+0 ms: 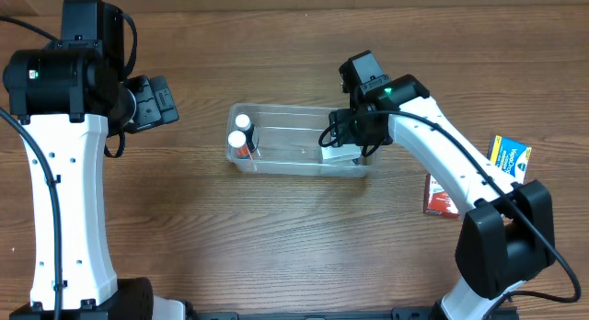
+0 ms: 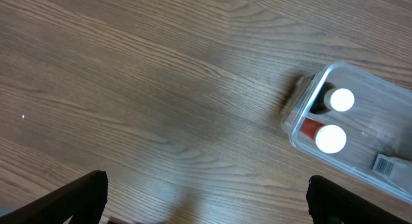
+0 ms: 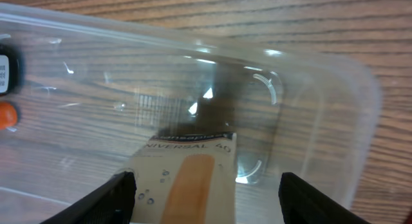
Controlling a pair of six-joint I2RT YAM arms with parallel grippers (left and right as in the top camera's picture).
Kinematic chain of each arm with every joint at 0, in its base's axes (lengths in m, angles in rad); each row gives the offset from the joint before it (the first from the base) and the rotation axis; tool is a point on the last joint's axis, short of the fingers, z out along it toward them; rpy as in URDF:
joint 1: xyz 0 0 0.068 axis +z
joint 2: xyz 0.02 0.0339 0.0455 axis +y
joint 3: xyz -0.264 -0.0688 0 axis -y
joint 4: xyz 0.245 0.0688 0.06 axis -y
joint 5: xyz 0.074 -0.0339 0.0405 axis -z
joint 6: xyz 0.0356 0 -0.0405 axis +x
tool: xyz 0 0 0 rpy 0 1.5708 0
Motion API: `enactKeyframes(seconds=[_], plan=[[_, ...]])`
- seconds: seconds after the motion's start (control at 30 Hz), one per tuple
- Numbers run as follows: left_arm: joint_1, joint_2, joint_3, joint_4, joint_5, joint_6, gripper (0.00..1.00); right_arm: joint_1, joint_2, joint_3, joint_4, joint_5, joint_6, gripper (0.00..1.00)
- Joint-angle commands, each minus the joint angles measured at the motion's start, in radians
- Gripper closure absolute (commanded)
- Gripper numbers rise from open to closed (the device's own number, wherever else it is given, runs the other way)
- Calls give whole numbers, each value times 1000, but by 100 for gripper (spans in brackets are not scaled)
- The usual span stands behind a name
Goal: Pack container
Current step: 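Lower the Hansaplast box upright into the container's right end, release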
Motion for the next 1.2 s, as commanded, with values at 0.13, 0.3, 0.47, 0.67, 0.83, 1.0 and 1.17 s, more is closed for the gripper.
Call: enactKeyframes(seconds=[0.13,0.3,0.47,0.67,0.83,1.0,1.17], plan=[[5,2,8,-3,5,8,0,-4,-182,128,-72,11,-14,27],[5,2,8,0,5,8,0,16,-211,93,-267,-62,-21,32],[5,2,8,1,5,8,0,90,-211,-10,-259,-65,-20,63],[5,2,8,-2,5,8,0,127,-211,-111,-163,-65,10,79],[5,2,8,-1,5,8,0,126,-208,-161,-83,-64,9,79],[5,2,8,-2,5,8,0,126,-194,-161,-46,-64,5,79],[5,2,8,-2,5,8,0,126,-154,-161,-34,-64,6,79]])
